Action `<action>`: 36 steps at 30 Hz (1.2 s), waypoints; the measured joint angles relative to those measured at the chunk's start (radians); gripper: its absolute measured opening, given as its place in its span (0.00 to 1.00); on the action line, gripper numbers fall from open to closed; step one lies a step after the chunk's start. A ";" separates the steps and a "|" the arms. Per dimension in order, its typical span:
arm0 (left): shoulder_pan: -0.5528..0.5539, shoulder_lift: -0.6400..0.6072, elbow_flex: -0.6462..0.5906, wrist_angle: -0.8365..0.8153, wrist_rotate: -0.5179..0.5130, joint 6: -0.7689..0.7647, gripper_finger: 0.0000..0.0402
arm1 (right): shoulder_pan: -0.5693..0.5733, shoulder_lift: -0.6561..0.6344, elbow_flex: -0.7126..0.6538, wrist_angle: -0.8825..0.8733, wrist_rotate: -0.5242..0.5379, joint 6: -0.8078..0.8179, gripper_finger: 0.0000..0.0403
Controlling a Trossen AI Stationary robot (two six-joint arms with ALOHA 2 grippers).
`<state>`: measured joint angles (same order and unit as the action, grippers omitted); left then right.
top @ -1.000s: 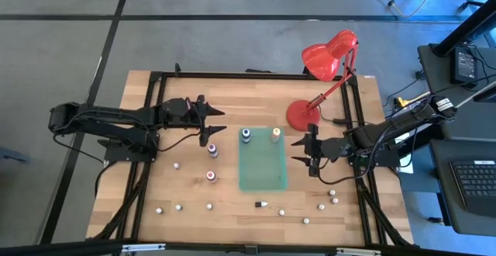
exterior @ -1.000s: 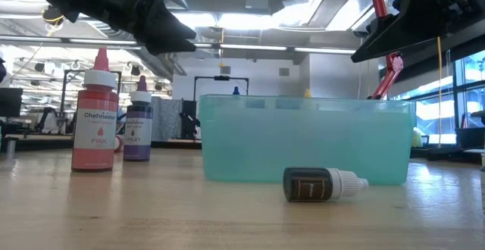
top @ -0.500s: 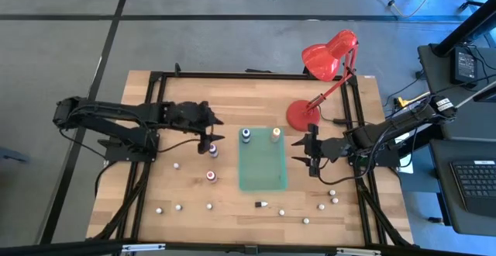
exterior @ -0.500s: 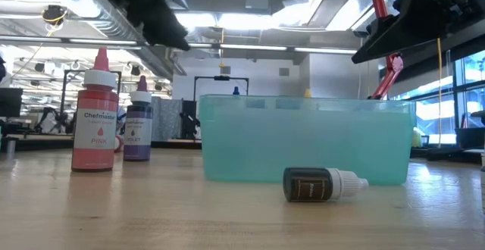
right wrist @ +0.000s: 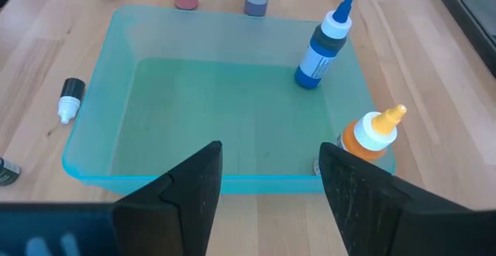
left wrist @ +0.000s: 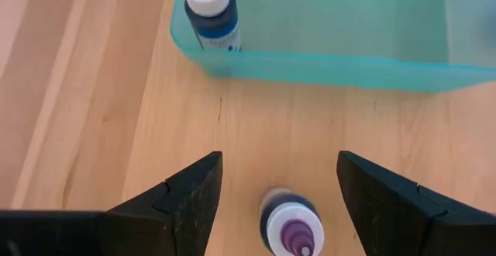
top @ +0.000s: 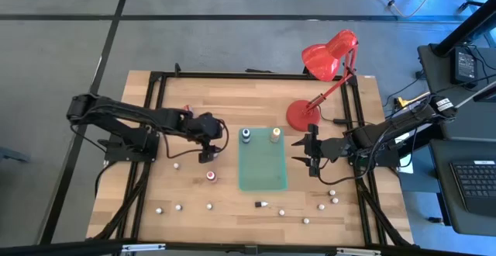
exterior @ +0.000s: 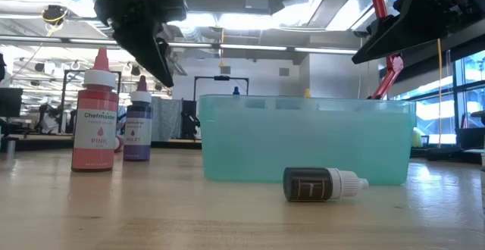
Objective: Pick & Place food coloring
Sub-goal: Put the large violet food coloring bottle into the green bin
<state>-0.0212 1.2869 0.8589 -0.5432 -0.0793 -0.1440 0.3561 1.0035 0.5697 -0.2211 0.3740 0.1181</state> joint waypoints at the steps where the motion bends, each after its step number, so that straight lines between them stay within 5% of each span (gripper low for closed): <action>1: 0.000 0.004 0.000 -0.006 0.000 0.000 0.62 | 0.000 0.000 0.000 0.000 0.000 0.000 0.54; 22: -0.004 0.035 -0.001 -0.127 0.012 -0.055 0.61 | 0.000 0.000 0.000 -0.002 0.000 0.004 0.54; 36: -0.021 0.068 -0.001 -0.128 0.020 -0.053 0.42 | 0.000 0.000 0.000 -0.018 0.000 0.008 0.54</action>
<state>-0.0423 1.3544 0.8577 -0.6715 -0.0589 -0.1967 0.3561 1.0039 0.5697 -0.2386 0.3737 0.1257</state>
